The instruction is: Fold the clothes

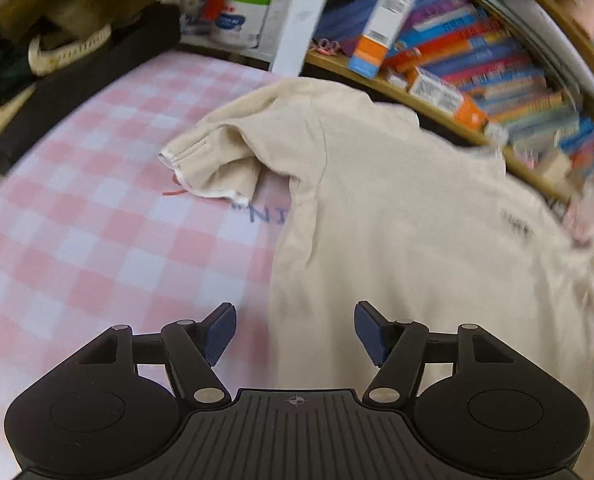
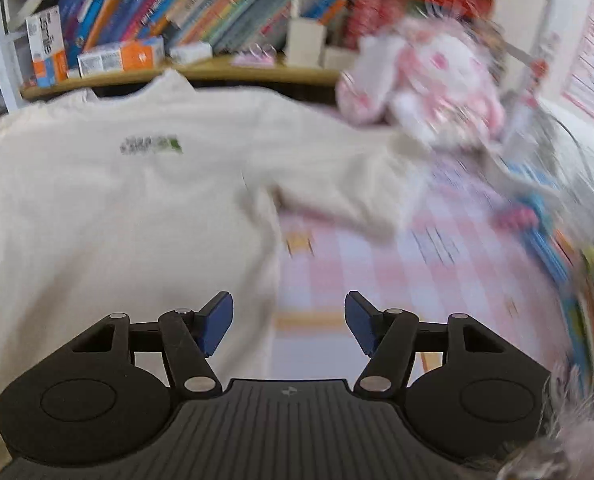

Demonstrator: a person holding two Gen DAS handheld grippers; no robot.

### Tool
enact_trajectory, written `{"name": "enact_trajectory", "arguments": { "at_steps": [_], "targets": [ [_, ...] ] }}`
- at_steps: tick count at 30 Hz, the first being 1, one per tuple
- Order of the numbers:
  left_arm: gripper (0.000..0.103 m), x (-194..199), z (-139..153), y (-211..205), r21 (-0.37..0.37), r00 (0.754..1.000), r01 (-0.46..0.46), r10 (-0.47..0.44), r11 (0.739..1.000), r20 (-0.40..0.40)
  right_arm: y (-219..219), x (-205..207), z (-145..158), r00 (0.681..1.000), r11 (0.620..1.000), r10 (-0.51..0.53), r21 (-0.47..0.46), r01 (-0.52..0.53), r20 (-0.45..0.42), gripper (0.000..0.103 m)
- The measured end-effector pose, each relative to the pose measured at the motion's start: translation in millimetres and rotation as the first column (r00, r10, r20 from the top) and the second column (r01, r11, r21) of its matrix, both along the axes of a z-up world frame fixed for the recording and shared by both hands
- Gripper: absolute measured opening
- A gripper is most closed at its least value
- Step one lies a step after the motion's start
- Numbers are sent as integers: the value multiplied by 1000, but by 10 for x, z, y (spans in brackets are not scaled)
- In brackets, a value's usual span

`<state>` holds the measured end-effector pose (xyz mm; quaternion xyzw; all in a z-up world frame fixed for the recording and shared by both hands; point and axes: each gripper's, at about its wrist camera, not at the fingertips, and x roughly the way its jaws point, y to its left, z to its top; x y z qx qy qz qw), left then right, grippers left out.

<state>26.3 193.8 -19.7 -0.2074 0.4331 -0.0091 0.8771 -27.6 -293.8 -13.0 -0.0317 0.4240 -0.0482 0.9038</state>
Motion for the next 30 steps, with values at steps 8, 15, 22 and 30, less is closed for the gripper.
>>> {"name": "enact_trajectory", "arguments": {
  "at_steps": [8, 15, 22, 30],
  "targets": [
    [67, 611, -151, 688, -371, 953, -298, 296, 880, -64, 220, -644, -77, 997, 996, -62, -64, 59, -46, 56],
    [60, 704, -386, 1124, -568, 810, -557, 547, 606, -212, 352, -857, -127, 996, 995, -64, -83, 58, -67, 46],
    [6, 705, 224, 870, -244, 924, -304, 347, 921, 161, 370, -869, -171, 993, 996, -76, -62, 71, -86, 43],
    [24, 336, -151, 954, -292, 965, -259, 257, 921, -46, 373, -861, -207, 991, 996, -77, -45, 73, -106, 43]
  ]
}}
